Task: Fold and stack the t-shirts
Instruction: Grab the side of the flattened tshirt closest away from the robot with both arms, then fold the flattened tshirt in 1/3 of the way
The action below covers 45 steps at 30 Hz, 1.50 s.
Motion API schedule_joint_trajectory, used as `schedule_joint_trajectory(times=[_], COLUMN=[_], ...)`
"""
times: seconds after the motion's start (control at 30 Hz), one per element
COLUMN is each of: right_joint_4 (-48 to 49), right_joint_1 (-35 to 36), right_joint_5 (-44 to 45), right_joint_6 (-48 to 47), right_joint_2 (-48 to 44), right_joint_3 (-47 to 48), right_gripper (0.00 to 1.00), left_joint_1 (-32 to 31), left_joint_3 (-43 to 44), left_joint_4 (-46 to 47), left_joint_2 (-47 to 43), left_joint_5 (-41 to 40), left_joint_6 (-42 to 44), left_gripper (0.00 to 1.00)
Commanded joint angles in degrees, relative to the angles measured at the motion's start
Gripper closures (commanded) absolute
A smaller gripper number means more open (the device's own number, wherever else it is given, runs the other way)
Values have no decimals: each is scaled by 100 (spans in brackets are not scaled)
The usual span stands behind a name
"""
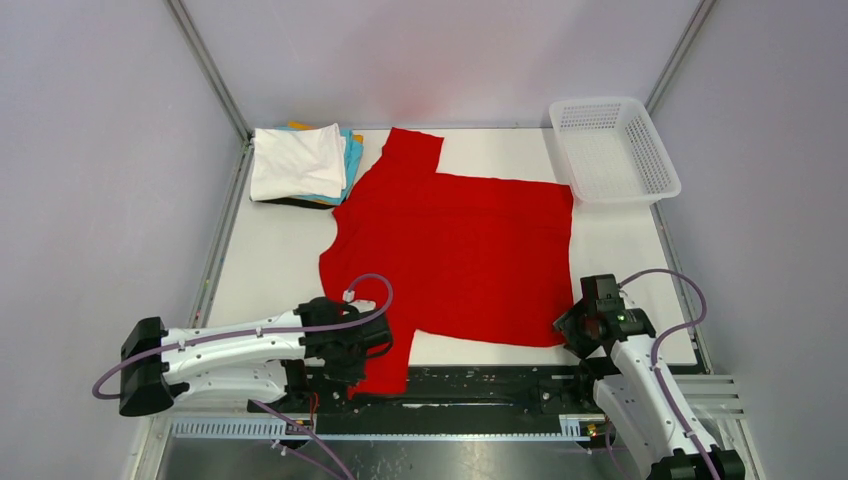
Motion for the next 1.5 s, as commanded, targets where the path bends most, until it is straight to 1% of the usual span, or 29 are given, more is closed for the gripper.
schedule_joint_trajectory(times=[0.0,0.07,0.17,0.23,0.33,0.37,0.53,0.63,0.73,0.83,0.93,1.0,1.13,1.23,1.47], right_joint_4=[106,101,16,-78,-341,-416,-668,-659,-546,-404,-304,-271,-126,95,243], right_joint_1=[-29,-29,-29,-29,-29,-29,-29,-29,-29,-31,-29,-29,-29,-29,-29], right_joint_5=[246,219,276,323,396,422,263,151,73,-1,30,-54,-220,-506,-295], right_joint_6=[58,19,-83,-206,-352,-378,-422,-474,-545,-629,-830,-1028,-1184,-1195,-1395], right_joint_2=[77,91,37,-23,-124,-168,-330,-288,-160,-34,189,401,781,1011,1575], right_joint_3=[43,68,116,153,296,330,387,429,456,560,806,1007,1300,1491,2130], right_gripper=[50,56,74,88,98,100,100,100,100,100,100,100,100,100,100], left_joint_1=[-27,-28,-32,-52,-161,-231,-773,-932,-922,-506,315,908,1515,2021,3415], left_joint_3=[173,115,39,8,-62,-95,-102,-87,-27,77,155,401,1129,1394,1740], left_joint_4=[-173,-167,-168,-166,-152,-145,-131,12,406,964,1672,2147,2419,2624,2734], left_joint_2=[-291,-426,-595,-733,-930,-969,-935,-739,-528,-296,-65,121,445,602,642], left_joint_5=[223,364,497,518,576,613,738,760,467,360,467,651,574,725,681], left_joint_6=[-246,-375,-570,-749,-1014,-1128,-1620,-1625,-1474,-946,-48,597,1550,1902,2288], left_gripper=[100,100,100,100,100,100,100,100,100,100,100,100,100,100,100])
